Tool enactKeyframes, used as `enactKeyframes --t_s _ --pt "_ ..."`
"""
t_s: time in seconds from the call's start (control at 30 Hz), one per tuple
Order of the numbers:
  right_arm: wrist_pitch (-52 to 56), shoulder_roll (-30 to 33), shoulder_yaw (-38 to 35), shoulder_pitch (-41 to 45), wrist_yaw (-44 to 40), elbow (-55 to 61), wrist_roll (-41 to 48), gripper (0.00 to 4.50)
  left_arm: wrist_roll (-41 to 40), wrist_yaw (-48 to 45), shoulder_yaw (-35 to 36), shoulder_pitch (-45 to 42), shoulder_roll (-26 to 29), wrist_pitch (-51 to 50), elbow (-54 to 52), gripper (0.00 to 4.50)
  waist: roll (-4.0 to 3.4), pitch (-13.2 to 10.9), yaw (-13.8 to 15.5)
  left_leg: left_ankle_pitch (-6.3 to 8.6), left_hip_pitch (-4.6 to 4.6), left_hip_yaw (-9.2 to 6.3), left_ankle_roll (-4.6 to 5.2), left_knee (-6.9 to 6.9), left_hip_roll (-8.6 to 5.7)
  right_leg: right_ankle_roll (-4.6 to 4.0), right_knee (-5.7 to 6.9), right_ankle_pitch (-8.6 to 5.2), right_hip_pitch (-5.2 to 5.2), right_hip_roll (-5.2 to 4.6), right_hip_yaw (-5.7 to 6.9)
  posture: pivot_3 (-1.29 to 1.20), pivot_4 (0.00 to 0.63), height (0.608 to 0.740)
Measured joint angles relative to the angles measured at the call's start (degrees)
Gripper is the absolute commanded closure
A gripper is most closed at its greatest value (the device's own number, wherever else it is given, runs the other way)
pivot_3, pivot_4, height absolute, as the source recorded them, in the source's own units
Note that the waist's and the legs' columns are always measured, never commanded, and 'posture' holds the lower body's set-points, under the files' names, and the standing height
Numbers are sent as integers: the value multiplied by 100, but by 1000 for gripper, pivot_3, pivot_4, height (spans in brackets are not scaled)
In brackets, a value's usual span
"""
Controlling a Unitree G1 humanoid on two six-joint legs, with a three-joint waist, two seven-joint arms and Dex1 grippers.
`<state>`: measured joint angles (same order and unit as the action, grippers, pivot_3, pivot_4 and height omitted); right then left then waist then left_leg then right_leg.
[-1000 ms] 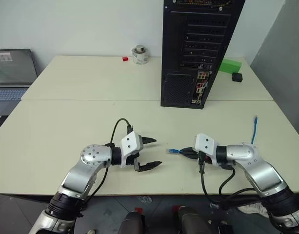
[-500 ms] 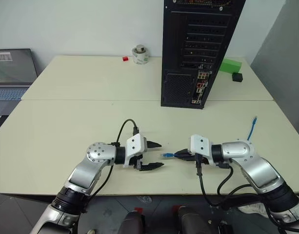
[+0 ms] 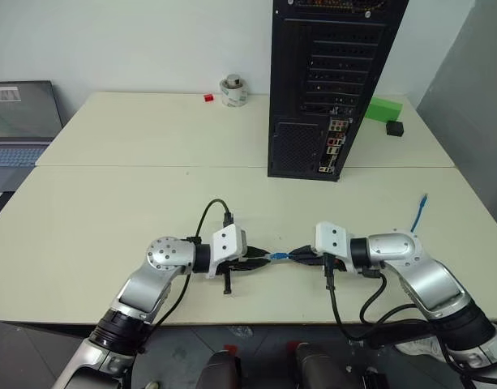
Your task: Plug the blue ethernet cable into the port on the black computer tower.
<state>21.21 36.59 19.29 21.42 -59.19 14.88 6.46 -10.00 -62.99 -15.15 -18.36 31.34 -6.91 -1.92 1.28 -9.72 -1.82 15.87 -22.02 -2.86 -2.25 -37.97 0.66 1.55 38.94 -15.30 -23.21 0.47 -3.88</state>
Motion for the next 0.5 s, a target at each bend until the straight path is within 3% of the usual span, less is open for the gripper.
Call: enactKeyframes --t_s 0.27,0.47,0.5 --pt "0 -12 2 20 0 0 -66 4500 28 49 -9 0 -5 90 25 4259 0 0 0 0 0 0 0 0 1 0 0 0 0 0 0 0 150 740" --pt "-7 5 3 45 -181 -3 -41 3208 28 59 -9 1 0 148 26 4260 0 0 0 0 0 0 0 0 0 0 0 0 0 0 0 0 150 740" --pt "-7 21 2 52 -233 -3 -2 2802 29 62 -9 3 0 169 26 4260 0 0 0 0 0 0 0 0 0 0 0 0 0 0 0 0 150 740"
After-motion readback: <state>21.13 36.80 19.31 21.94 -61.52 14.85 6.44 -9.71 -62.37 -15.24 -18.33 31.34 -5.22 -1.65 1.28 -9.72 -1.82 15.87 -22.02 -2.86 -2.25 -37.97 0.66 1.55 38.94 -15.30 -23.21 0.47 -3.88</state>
